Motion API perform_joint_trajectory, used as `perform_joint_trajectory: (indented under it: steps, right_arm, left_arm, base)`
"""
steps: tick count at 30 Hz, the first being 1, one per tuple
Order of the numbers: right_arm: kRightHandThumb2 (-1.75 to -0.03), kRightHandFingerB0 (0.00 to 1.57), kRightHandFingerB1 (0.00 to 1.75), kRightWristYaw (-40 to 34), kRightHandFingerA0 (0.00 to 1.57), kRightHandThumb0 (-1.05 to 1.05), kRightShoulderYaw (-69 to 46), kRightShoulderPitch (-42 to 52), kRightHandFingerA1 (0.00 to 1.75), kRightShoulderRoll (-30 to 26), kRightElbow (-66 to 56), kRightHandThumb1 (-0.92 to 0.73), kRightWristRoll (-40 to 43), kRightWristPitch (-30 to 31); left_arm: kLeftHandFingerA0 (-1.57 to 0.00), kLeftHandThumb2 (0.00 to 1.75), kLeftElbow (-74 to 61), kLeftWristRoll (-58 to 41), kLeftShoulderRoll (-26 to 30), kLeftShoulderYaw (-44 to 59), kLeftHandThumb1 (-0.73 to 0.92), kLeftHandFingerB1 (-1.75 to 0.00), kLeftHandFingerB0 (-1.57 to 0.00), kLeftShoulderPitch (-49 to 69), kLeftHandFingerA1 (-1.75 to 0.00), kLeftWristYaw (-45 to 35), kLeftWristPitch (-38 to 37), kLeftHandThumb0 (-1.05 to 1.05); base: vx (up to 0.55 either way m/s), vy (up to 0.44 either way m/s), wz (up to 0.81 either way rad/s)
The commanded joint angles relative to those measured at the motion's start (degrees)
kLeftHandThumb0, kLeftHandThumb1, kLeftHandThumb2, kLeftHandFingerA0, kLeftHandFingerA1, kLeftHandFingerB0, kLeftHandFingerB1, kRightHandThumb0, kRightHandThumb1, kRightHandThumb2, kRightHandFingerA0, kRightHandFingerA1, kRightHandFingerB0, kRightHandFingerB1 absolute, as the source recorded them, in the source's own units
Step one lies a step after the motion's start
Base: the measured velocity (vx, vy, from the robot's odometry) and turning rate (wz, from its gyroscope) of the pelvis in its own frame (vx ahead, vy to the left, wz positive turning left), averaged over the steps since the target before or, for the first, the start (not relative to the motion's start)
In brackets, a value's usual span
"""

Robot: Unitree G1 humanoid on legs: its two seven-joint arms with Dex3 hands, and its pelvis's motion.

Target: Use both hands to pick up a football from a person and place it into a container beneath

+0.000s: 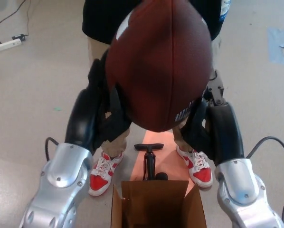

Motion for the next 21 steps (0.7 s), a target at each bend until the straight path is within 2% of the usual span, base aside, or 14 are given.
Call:
perform_joint_trajectory:
  steps: [1,2,3,4,5,9,10,14,15,19,20,21]
  right_arm:
    - [-1.12,0.0,0.05,3.5,0.0,-0.79,0.9,-2.8,0.01,-0.2,5.9,-0.88,-0.8,-1.8]
    - [-1.11,0.0,0.06,3.5,0.0,-0.78,0.8,-2.9,0.02,-0.4,7.3,-0.88,-0.8,-2.0]
    - [-1.1,0.0,0.08,3.4,0.0,-0.74,0.7,-2.9,0.03,-0.6,8.7,-0.88,-0.9,-2.9]
    - [-1.1,0.0,0.08,3.3,0.0,-0.74,0.7,-2.9,0.03,-0.7,9.8,-0.88,-0.9,-3.6]
    - [-1.09,0.0,0.07,3.3,0.0,-0.75,0.6,-3.0,0.02,-0.7,11.3,-0.87,-0.9,-4.2]
    - [-1.1,0.0,0.05,3.8,0.0,-0.78,0.1,-3.0,0.01,-0.7,16.2,-0.87,-0.3,-5.0]
    - [-1.1,0.0,0.05,3.9,0.0,-0.77,-0.1,-3.1,0.01,-0.6,17.4,-0.87,-0.2,-5.7]
    - [-1.11,0.0,0.07,4.3,0.0,-0.77,-0.8,-3.5,0.01,-0.4,21.9,-0.88,0.0,-6.9]
    - [-1.1,0.0,0.08,4.3,0.0,-0.76,-1.0,-3.6,0.01,-0.2,24.1,-0.88,0.1,-7.0]
    - [-1.11,0.0,0.09,4.2,0.0,-0.74,-1.4,-4.5,0.04,0.0,28.5,-0.88,-0.3,-8.8]
    - [-1.0,0.0,0.1,4.2,0.0,-0.69,-1.8,-5.2,0.04,0.4,31.6,-0.84,-0.1,-9.9]
    - [-1.2,0.0,0.14,4.1,0.0,-0.76,-2.3,-5.7,0.14,0.6,33.7,-0.92,0.2,-10.2]
  left_arm:
    - [-0.02,1.0,7.8,-2.1,-2.5,-0.3,0.75,-0.19,-0.01,-2.2,-0.14,-6.2,-3.6,-0.75]
    - [0.0,0.71,9.7,-1.7,-2.6,-0.2,0.92,-0.21,0.0,-2.4,-0.16,-6.5,-4.7,-0.71]
    - [0.0,1.12,11.2,-1.1,-2.5,-0.3,0.79,-0.21,-0.02,-2.5,-0.19,-6.6,-5.3,-0.74]
    - [0.0,1.12,12.4,-0.8,-2.5,-0.4,0.79,-0.21,-0.02,-2.6,-0.19,-6.7,-5.7,-0.74]
    - [0.0,0.74,14.2,-0.5,-2.4,-0.4,0.92,-0.21,0.0,-2.8,-0.14,-7.1,-6.6,-0.7]
    - [0.0,0.74,20.5,-0.7,-2.9,0.2,0.92,-0.21,0.0,-3.1,-0.12,-8.5,-9.1,-0.68]
    - [0.0,0.95,21.9,-0.6,-3.0,0.3,0.76,-0.19,0.0,-3.3,-0.11,-8.8,-9.8,-0.7]
    - [0.0,0.99,26.8,-0.8,-3.8,1.0,0.79,-0.16,0.0,-3.7,-0.09,-9.4,-10.8,-0.74]
    - [0.0,1.11,29.0,-2.6,-4.5,2.2,0.81,-0.17,0.0,-3.8,-0.15,-10.5,-9.7,-0.74]
    - [0.0,1.1,33.6,-3.3,-5.2,4.0,0.83,-0.15,0.0,-4.6,-0.13,-12.2,-10.7,-0.75]
    - [0.0,1.11,36.6,-3.0,-4.8,4.6,0.86,-0.12,0.0,-5.1,-0.1,-13.4,-12.4,-0.77]
    - [0.0,1.12,38.5,-2.8,-4.3,5.1,0.86,-0.1,0.0,-5.4,-0.09,-14.3,-13.1,-0.8]
  base:
    - [0.0,0.0,0.0]
    - [0.0,0.0,0.0]
    - [0.0,0.0,0.0]
    - [0.0,0.0,0.0]
    - [0.0,0.0,0.0]
    - [0.0,0.0,0.0]
    - [0.0,0.0,0.0]
    - [0.0,0.0,0.0]
    - [0.0,0.0,0.0]
    - [0.0,0.0,0.0]
    - [0.0,0.0,0.0]
    - [0.0,0.0,0.0]
